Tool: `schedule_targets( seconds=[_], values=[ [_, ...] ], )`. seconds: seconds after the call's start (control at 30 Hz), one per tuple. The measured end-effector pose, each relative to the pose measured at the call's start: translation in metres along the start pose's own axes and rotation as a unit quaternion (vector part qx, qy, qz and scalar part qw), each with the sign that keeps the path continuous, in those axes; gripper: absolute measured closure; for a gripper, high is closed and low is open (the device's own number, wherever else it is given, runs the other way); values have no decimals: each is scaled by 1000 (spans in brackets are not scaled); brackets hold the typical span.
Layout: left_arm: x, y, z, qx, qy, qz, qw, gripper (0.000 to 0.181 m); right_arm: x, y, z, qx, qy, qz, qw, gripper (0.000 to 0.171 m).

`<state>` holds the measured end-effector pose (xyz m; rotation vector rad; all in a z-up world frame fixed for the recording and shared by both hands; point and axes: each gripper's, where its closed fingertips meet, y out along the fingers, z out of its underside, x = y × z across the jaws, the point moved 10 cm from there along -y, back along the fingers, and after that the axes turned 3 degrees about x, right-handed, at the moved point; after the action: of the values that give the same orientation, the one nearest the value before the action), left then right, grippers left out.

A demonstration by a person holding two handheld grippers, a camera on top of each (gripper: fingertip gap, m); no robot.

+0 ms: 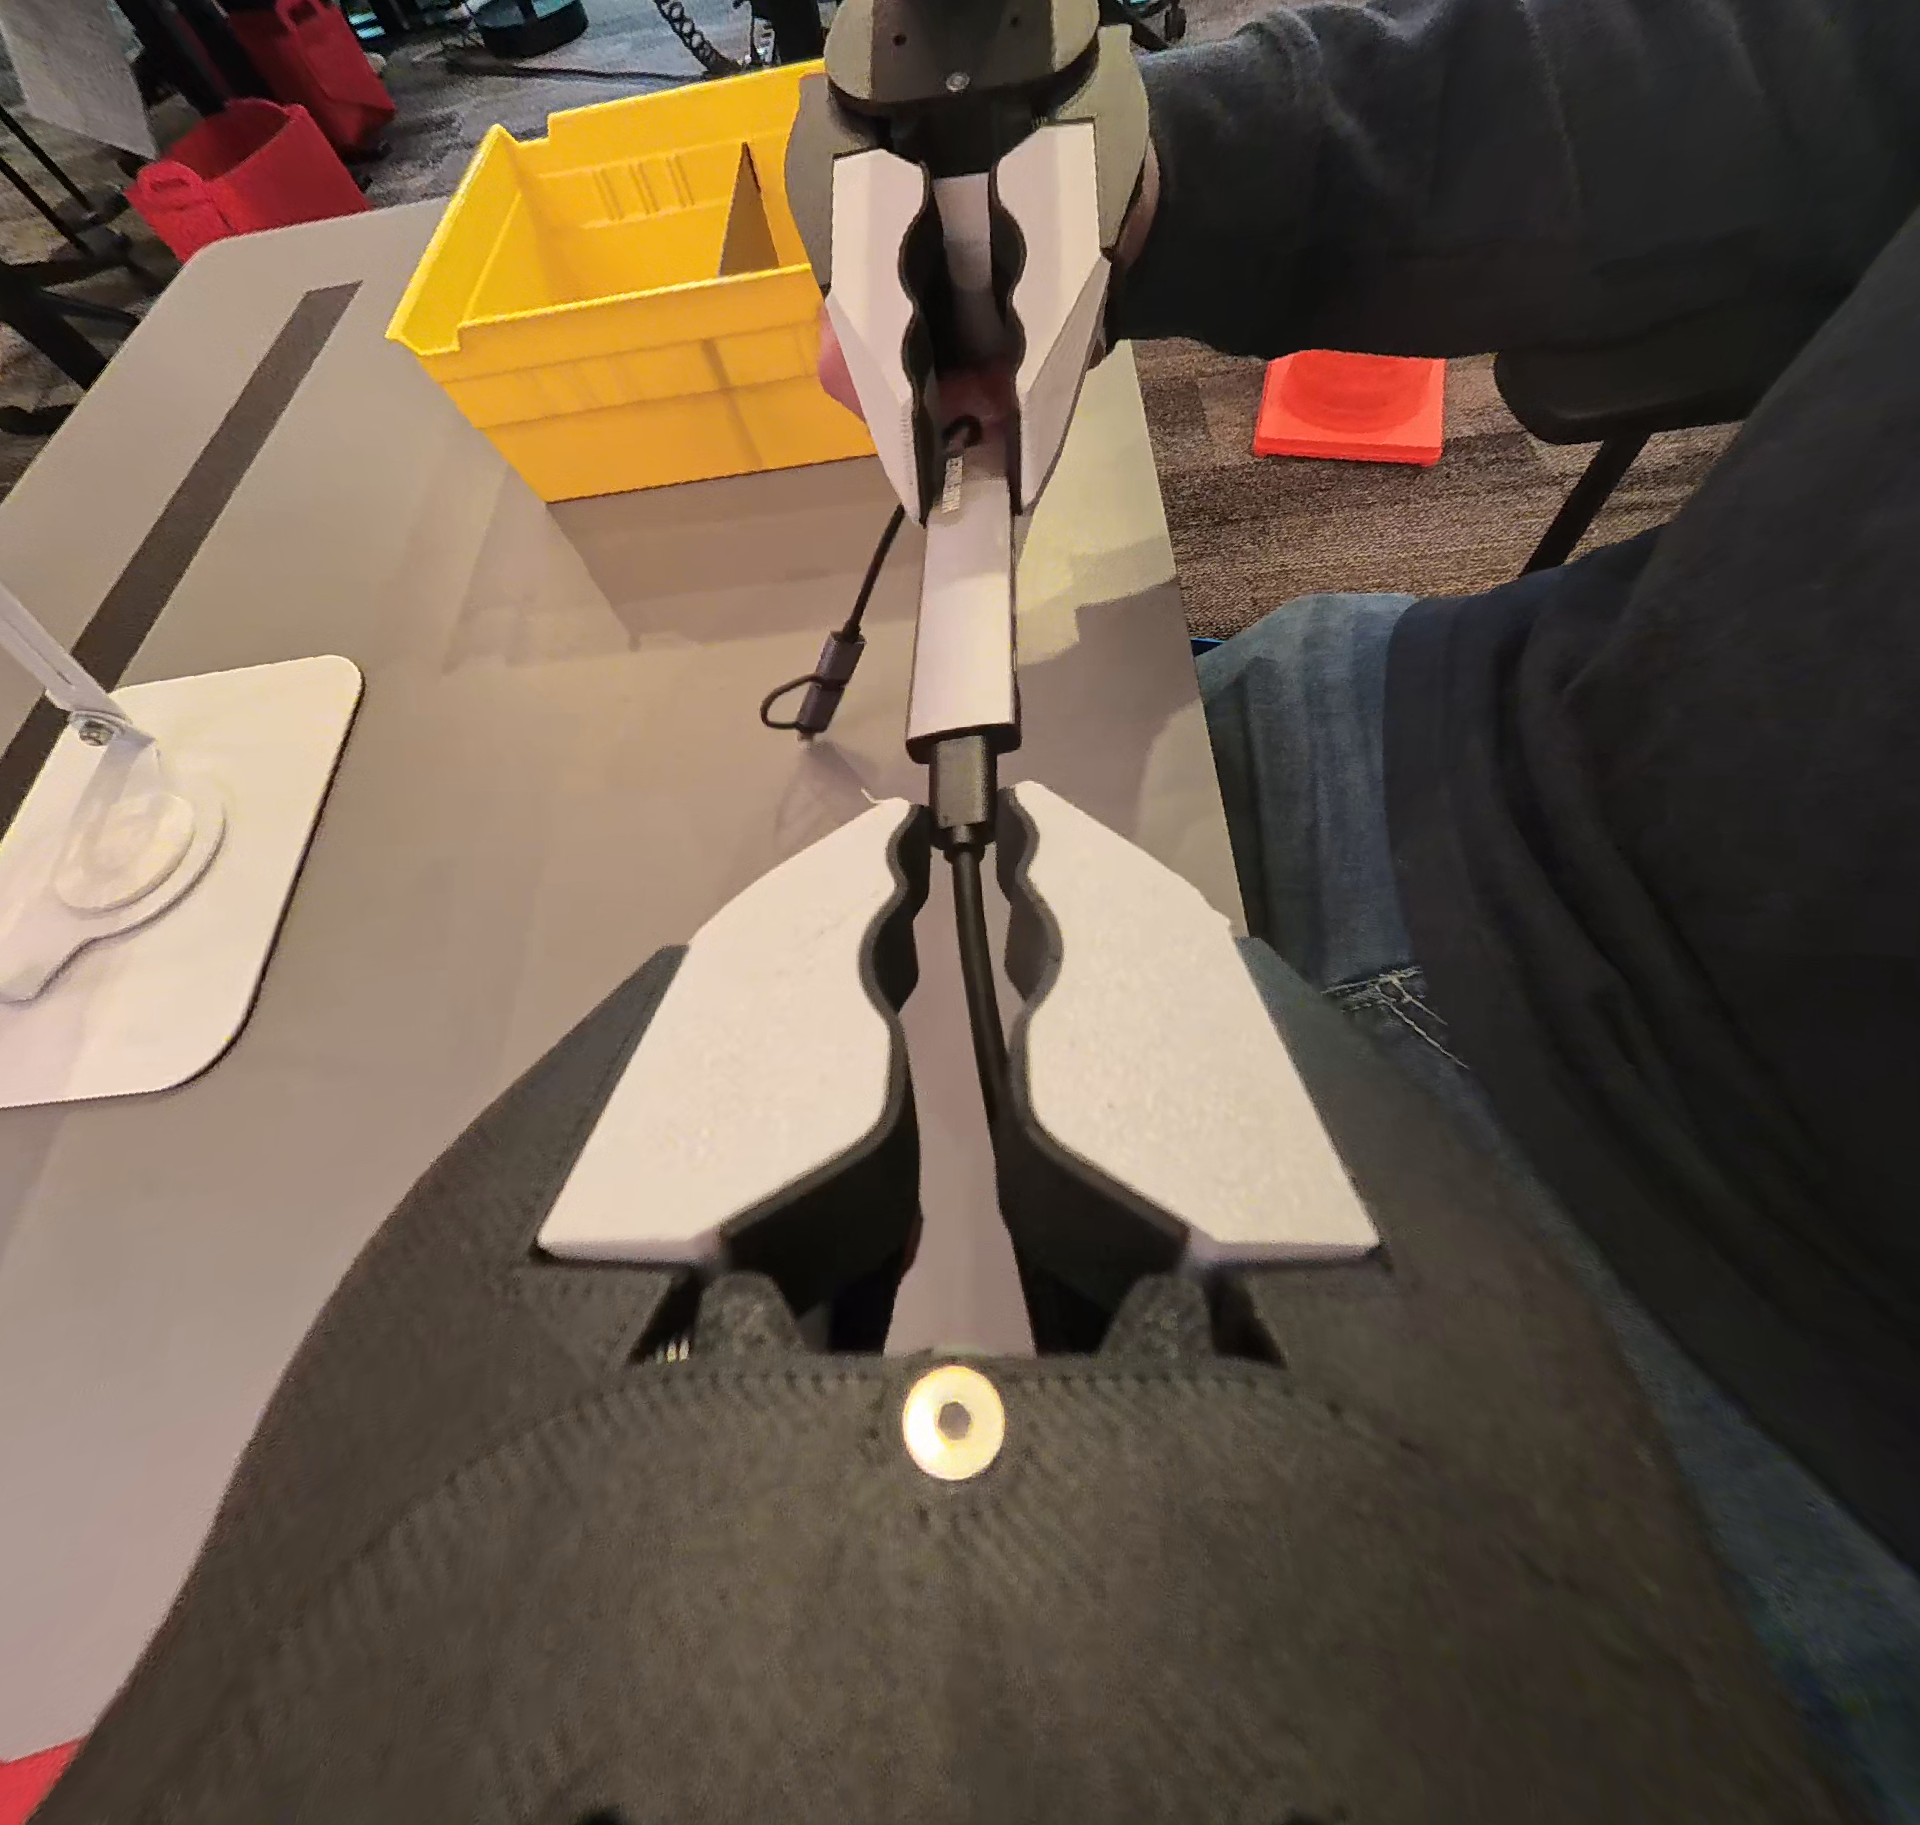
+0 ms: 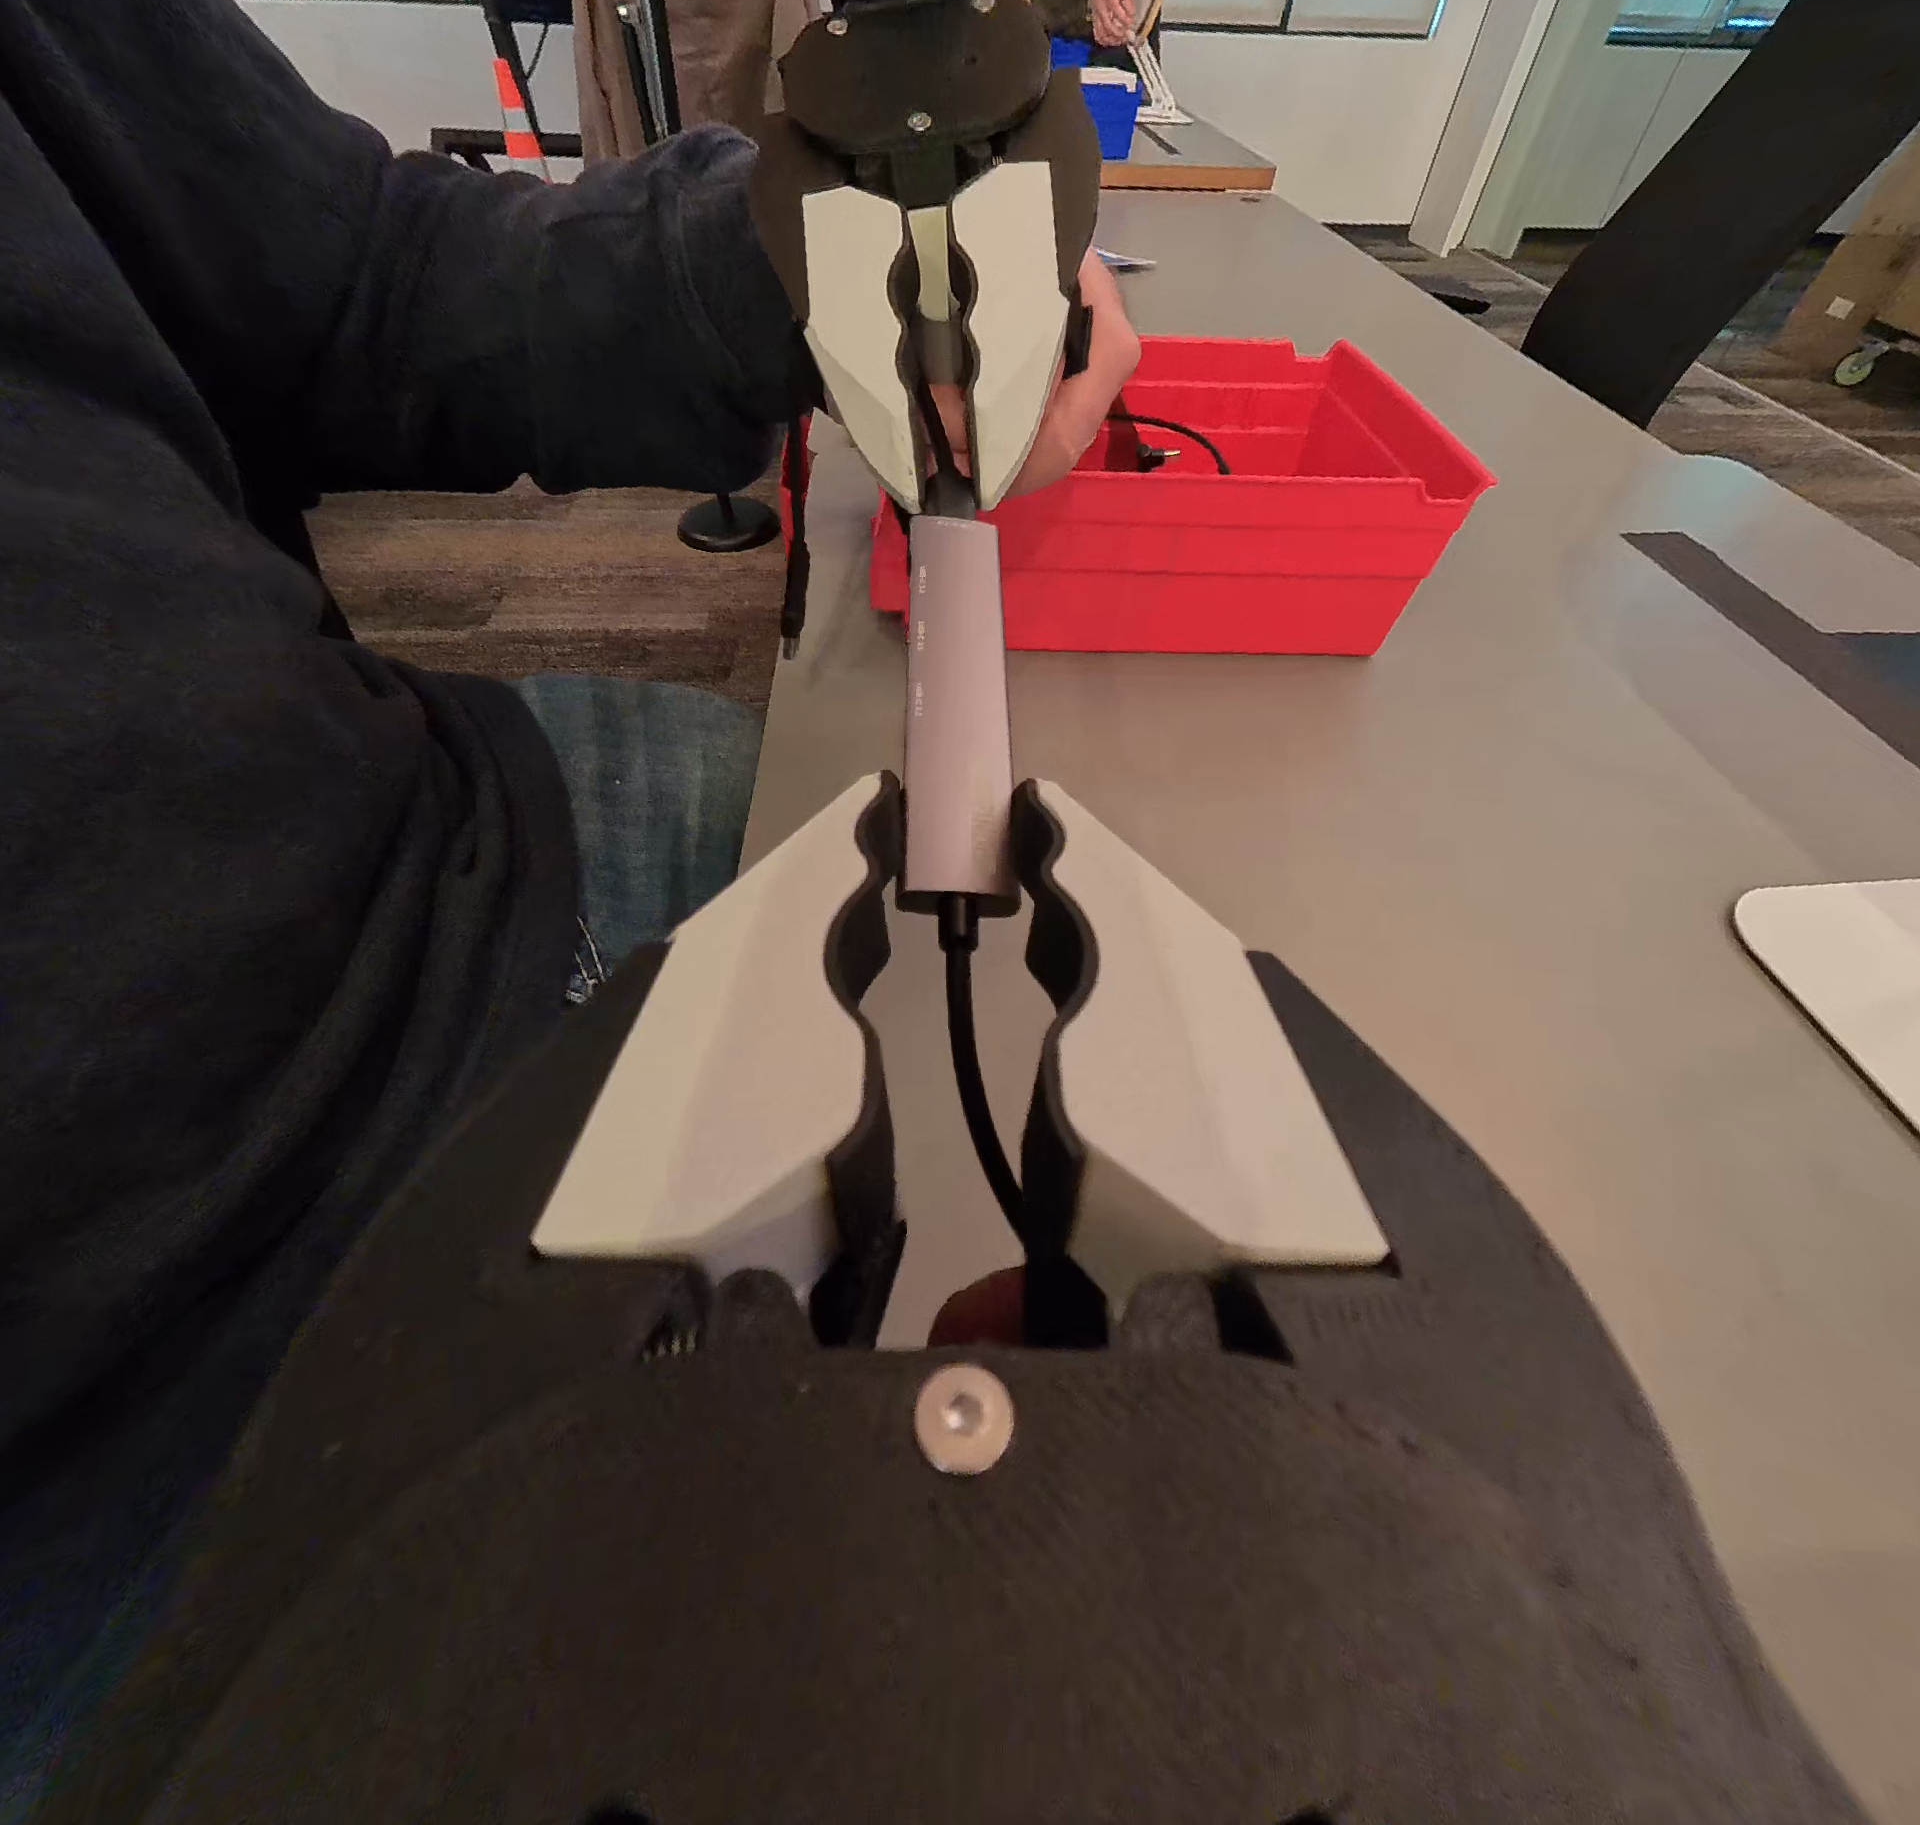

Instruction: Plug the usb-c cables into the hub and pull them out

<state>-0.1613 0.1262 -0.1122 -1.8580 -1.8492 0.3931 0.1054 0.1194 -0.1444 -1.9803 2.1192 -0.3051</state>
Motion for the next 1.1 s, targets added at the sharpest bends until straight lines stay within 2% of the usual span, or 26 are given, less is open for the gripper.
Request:
schedule_targets(
  seconds=[0.13, 0.27, 0.3, 0.4, 0.5, 0.6, 0.8, 1.0, 1.1],
  values=[
    [1, -4, -6, -6, 10, -16, 1000, 169, 0, 2, -2, 22, -17, 22, 999, 152],
    [0, -1, -11, 0, 14, -29, 999, 169, 3, 10, -6, 85, -72, 69, 991, 128],
    [-1, 1, -12, -2, 14, -32, 999, 169, 5, 15, -7, 110, -95, 86, 986, 126],
    [-2, 6, -16, -13, 7, -35, 999, 169, 8, 31, -9, 172, -152, 125, 965, 141],
    [-3, 10, -19, -20, 2, -41, 999, 169, 9, 41, -10, 179, -175, 155, 956, 156],
    [-2, 10, -21, -25, -4, -59, 998, 169, 5, 44, -12, 189, -192, 202, 942, 159],
    [3, 6, -23, -64, -15, -91, 994, 168, 3, 41, -22, 179, -180, 233, 939, 159],
    [14, -21, -32, -167, -23, -178, 970, 163, -6, 31, -27, 145, -147, 269, 941, 159],
    [16, -44, -38, -229, -16, -230, 946, 163, -12, 15, -36, 128, -130, 296, 938, 159]
  ],
)
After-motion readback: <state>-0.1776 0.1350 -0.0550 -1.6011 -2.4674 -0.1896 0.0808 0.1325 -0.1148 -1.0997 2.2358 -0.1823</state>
